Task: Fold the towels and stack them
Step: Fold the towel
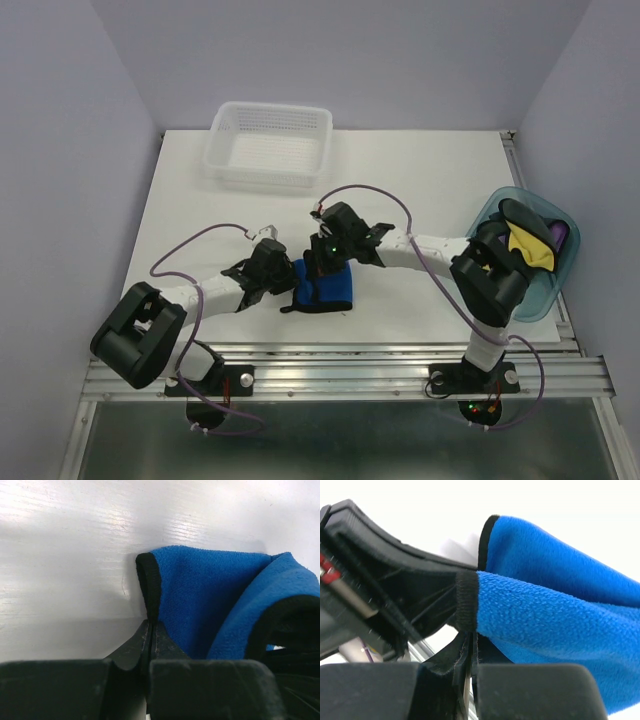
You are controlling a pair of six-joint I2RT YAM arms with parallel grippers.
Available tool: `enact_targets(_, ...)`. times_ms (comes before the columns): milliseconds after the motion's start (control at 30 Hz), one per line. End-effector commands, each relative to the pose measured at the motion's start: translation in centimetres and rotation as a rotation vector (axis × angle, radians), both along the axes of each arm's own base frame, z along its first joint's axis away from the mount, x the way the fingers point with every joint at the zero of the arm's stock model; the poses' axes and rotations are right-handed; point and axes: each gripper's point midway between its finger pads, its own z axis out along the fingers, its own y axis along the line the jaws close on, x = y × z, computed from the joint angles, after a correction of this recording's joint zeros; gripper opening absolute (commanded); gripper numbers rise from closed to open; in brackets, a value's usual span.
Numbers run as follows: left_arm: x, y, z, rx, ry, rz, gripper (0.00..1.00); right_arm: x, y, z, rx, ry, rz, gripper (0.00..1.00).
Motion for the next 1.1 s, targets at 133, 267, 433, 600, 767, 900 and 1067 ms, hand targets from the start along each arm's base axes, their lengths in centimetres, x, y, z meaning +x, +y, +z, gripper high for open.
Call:
enact_targets(133,-0.5,-0.2,0.6,-0.027,-0.011,-0.008,0.00,2.0,3.4,1.7,0.092,-0.028,-0.019,0.01)
enact_targets(267,-0.6,0.1,0.7,-0.026,-0.013,0.001,0.00,2.3,4.1,1.3,0.105,-0.007,-0.033,0.01)
enact_targets(433,-0.7,0.1,0.6,-0.020,-0.004,0.005,0.00,2.5,3.9,0.1,0.075,0.008,-0.055,0.02)
enact_targets(600,-0.8,0.6,0.5,-0.002,0.013,0.030,0.03,2.8,3.5,-0.7,0.039,0.007,-0.071,0.04)
enact_targets(767,-0.7,0.9,0.9,0.008,0.004,0.041,0.23,2.6,3.4,-1.0,0.031,0.016,-0.065,0.16)
enact_targets(900,-0.7,1.1,1.1,0.016,0.007,0.042,0.33,2.5,3.5,-0.2,0.042,0.003,-0.049,0.25)
enact_targets(1067,-0.9,1.7,1.7,0.027,0.003,0.070,0.41,2.5,3.7,3.5,0.098,-0.056,-0.018,0.44)
